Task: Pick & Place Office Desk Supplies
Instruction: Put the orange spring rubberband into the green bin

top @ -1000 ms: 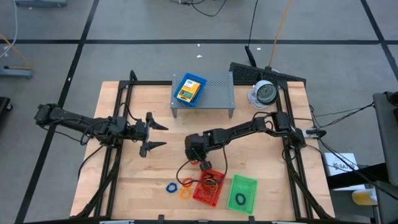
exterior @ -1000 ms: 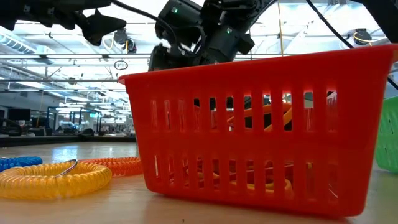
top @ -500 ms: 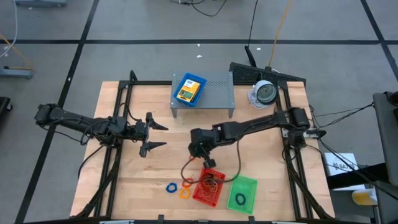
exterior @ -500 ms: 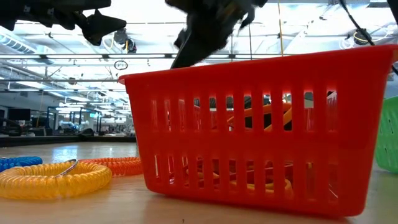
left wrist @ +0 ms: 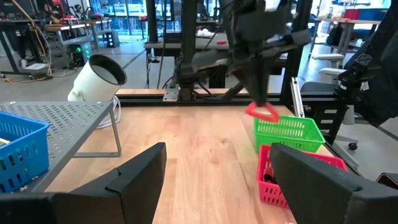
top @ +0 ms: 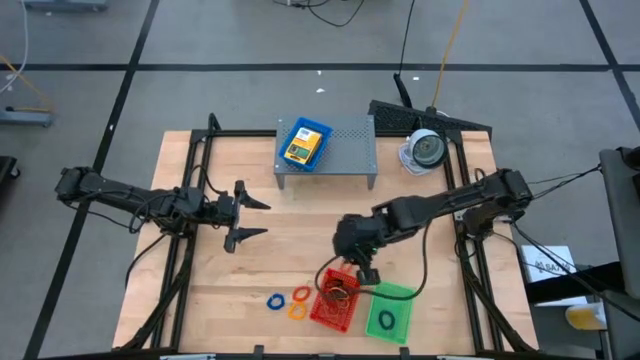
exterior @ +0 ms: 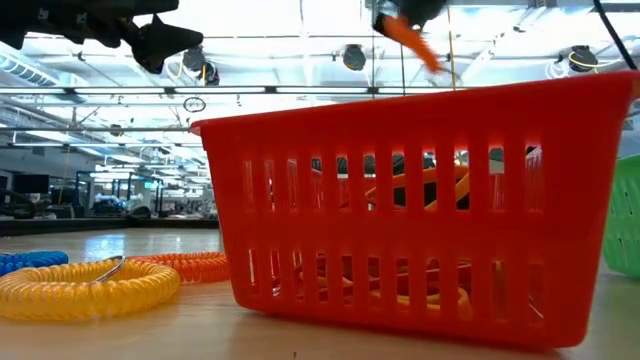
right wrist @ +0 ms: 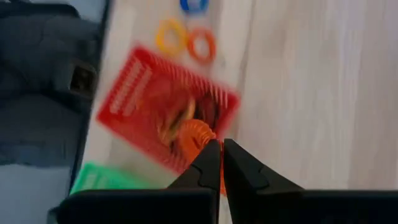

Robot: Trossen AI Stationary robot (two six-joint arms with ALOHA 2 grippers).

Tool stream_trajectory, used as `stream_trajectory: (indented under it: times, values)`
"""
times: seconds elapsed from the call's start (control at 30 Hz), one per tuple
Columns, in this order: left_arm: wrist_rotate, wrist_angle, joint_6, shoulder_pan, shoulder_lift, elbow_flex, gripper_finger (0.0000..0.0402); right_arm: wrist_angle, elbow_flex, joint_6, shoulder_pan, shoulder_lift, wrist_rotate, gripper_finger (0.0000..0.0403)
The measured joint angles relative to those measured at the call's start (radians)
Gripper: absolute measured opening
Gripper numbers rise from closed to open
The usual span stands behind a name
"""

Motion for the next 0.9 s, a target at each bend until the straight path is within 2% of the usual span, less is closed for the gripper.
stream_trajectory:
  times: [0.1,0.23,0.63,0.9]
  values:
    - [0.000,0.000,0.000,0.000,0.000,0.000,0.0294,-0.142,-0.002,0.114,0.040,-0.012,0.030,0.0001]
    - [0.000,0.000,-0.001,0.000,0.000,0.000,0.0294,-0.217,-0.003,0.232,0.107,-0.012,0.056,0.0001]
    - [0.000,0.000,-0.003,0.000,0.000,0.000,0.0294,-0.157,-0.134,0.547,0.263,-0.012,0.043,0.0001]
    - [0.000,0.000,-0.003,0.000,0.000,0.000,0.0294,-0.009,-0.254,0.676,0.324,-0.012,0.015,0.0000]
